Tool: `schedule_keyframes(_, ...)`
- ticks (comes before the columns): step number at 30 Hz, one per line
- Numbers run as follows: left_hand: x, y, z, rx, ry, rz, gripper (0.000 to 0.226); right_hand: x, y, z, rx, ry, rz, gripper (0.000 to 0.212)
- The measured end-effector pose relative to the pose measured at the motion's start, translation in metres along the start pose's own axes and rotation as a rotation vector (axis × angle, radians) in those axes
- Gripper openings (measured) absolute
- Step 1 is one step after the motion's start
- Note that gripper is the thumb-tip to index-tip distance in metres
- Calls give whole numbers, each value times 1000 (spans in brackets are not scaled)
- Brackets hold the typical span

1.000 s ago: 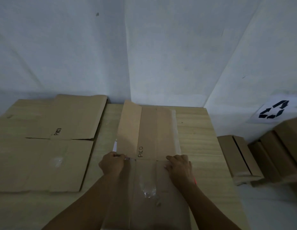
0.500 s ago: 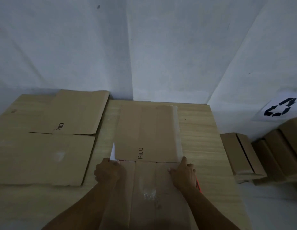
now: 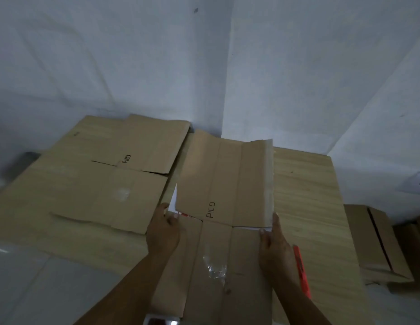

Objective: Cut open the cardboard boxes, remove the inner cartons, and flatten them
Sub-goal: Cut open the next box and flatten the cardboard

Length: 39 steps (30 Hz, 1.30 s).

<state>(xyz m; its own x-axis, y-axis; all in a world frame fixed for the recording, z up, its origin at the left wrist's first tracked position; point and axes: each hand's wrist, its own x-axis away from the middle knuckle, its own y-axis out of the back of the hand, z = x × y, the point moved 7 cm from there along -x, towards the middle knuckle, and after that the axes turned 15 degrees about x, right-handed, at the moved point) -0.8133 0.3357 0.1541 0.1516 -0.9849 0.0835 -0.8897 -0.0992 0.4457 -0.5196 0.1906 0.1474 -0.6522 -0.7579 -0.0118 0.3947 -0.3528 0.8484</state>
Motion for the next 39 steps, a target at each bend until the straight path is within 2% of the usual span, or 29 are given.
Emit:
schedule_keyframes(6,-30,63,8,60,-59,-45,22,13,-30,60,-13,21,-18,63)
schedule_keyframes(12,-82,144,29,81,-75,-51,31,36,-67,145,-30,73,-26,61)
schedule_keyframes(18,-142,207,51,86,-58,80,48,46,-112,224,-47,104,-57,61)
schedule_keyframes(21,-169,229,61,91,-48,88,50,47,-132,253,-47,96,-51,61)
schedule_keyframes(26,-218,245,72,44,-41,112,54,31,-162,291,-49,68,-16,61)
schedule_keyframes(34,-301,229,91,-71,-22,223,56,-15,-208,322,-14,-30,82,64)
schedule_keyframes(39,-329,219,110,-118,59,242,56,-29,-246,320,77,-110,287,81)
